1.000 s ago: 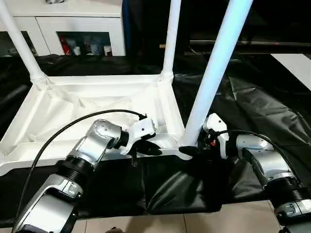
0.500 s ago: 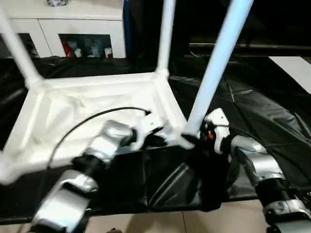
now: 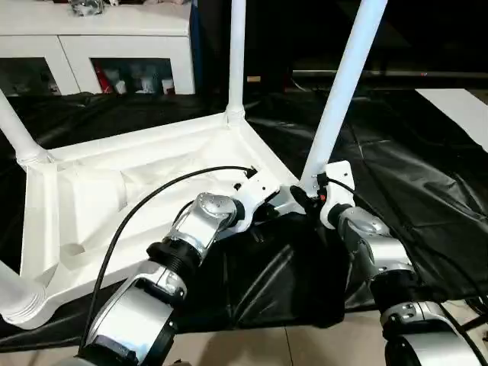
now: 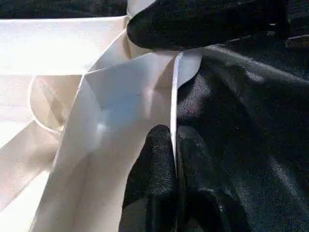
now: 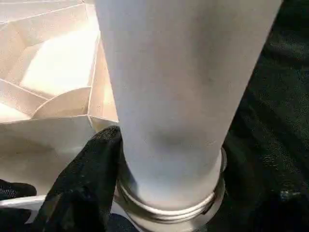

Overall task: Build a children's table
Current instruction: Rotate leg to tighten

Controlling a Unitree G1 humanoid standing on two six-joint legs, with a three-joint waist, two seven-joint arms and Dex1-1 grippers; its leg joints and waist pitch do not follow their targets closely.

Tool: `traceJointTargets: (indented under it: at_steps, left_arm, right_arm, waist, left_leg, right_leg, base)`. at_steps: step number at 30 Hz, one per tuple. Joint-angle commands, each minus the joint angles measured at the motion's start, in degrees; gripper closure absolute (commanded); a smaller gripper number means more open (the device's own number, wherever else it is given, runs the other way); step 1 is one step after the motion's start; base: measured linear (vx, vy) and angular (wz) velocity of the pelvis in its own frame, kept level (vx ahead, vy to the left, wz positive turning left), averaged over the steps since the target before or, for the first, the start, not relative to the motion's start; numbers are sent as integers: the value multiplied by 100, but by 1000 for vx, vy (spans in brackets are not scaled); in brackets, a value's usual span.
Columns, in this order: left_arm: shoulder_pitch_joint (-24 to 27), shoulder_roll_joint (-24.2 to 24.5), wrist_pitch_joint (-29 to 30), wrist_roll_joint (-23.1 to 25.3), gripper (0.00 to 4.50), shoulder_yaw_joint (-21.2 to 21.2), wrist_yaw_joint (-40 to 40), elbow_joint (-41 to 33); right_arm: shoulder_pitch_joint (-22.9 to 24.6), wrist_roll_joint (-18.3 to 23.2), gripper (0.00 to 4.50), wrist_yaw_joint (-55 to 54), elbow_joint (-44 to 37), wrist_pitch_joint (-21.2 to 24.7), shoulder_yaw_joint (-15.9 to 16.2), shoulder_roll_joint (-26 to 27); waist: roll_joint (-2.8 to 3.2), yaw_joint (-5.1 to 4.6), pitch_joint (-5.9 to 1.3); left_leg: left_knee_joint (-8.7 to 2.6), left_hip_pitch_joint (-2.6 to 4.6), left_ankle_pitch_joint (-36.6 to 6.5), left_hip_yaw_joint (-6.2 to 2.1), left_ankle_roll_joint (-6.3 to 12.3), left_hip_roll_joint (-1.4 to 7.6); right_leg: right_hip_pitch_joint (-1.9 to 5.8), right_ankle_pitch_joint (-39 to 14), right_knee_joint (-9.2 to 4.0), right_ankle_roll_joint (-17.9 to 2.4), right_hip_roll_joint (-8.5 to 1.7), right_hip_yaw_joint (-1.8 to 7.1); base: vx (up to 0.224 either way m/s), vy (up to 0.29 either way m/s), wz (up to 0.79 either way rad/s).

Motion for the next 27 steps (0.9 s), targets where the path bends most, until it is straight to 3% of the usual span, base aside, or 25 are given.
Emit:
traceJointTargets:
  at_steps: [1, 4, 5, 9, 10, 11, 14, 16, 17, 20, 23, 27]
  left_arm:
    - [13, 68, -232, 26, 450, 94, 189, 127]
    - [43, 199, -385, 44, 450, 46, -11, 116]
    - [47, 211, -392, 42, 450, 43, -36, 110]
    - [144, 429, -546, -15, 450, -36, -598, -43]
    - [223, 572, -719, -38, 450, -120, -983, -165]
    - [286, 658, -818, -80, 450, -164, -1245, -270]
    - [460, 883, -1061, -224, 450, -238, -1909, -557]
    - [565, 1030, -1029, -283, 450, -344, -2307, -783]
    - [569, 1037, -1028, -284, 450, -350, -2321, -793]
    - [643, 1142, -1022, -299, 450, -417, -2534, -948]
    - [809, 1298, -928, -418, 450, -436, -3020, -1274]
    - [846, 1316, -898, -421, 450, -413, -3059, -1336]
  right_arm:
    - [-69, 126, 104, 470, 7, -97, 199, 82]
    - [-40, 110, 86, 884, -138, -121, 300, -110]
    - [-35, 116, 62, 942, -158, -109, 312, -133]
    - [103, 148, 62, 1951, -489, -93, 558, -580]
    - [210, 162, 62, 2453, -696, -112, 709, -828]
    - [272, 174, 62, 2701, -812, -106, 786, -961]
    - [397, 161, 62, 3182, -1033, -183, 910, -1254]
    - [456, 182, 62, 3452, -1160, -169, 975, -1395]
    - [459, 183, 62, 3472, -1167, -164, 980, -1403]
    - [512, 207, 62, 3756, -1291, -96, 1064, -1534]
    - [558, 215, 62, 4110, -1416, -49, 1201, -1684]
    - [568, 95, 62, 4193, -1373, -150, 1313, -1725]
  waist:
    - [-81, -31, -302]
    - [-92, -36, -313]
    - [-88, -41, -311]
    - [-100, -61, -320]
    - [-75, -47, -327]
    - [-97, -41, -327]
    - [-83, -39, -350]
    - [-69, -40, -364]
    - [-68, -30, -362]
    - [-50, -13, -365]
    - [-56, 73, -358]
    - [-65, 69, -325]
  left_leg:
    - [-375, 59, -1919, -91, 193, 75]
    - [-380, 27, -1813, -88, 222, 88]
    - [-381, 19, -1787, -84, 248, 91]
    - [-368, -7, -1623, -71, 318, 91]
    - [-355, 6, -1573, -61, 362, 102]
    - [-353, -15, -1512, -58, 414, 109]
    - [-352, -42, -1287, -66, 454, 128]
    - [-338, -15, -1133, -50, 459, 148]
    - [-340, -28, -1079, -52, 472, 153]
    - [-325, -3, -970, -29, 517, 169]
    - [-328, 13, -989, -20, 501, 187]
    - [-351, 22, -1300, -18, 340, 171]
  right_leg:
    - [155, -3137, -594, -392, -288, 153]
    - [178, -2870, -546, -480, -288, 170]
    - [186, -2797, -535, -516, -287, 174]
    - [220, -2524, -501, -644, -288, 184]
    - [211, -2390, -486, -716, -293, 199]
    - [239, -2246, -466, -765, -290, 205]
    - [267, -1838, -391, -936, -293, 211]
    - [251, -1416, -336, -1122, -284, 225]
    - [279, -1260, -305, -1213, -281, 222]
    - [262, -865, -256, -1410, -269, 231]
    - [281, -901, -247, -1394, -289, 239]
    - [255, -1542, -322, -1207, -298, 241]
  base:
    - [0, 0, 0]
    - [0, 0, 0]
    - [0, 0, 0]
    - [0, 0, 0]
    - [0, 0, 0]
    - [0, 0, 0]
    - [0, 0, 0]
    - [0, 0, 0]
    - [0, 0, 0]
    - [0, 0, 0]
    - [0, 0, 0]
    - [0, 0, 0]
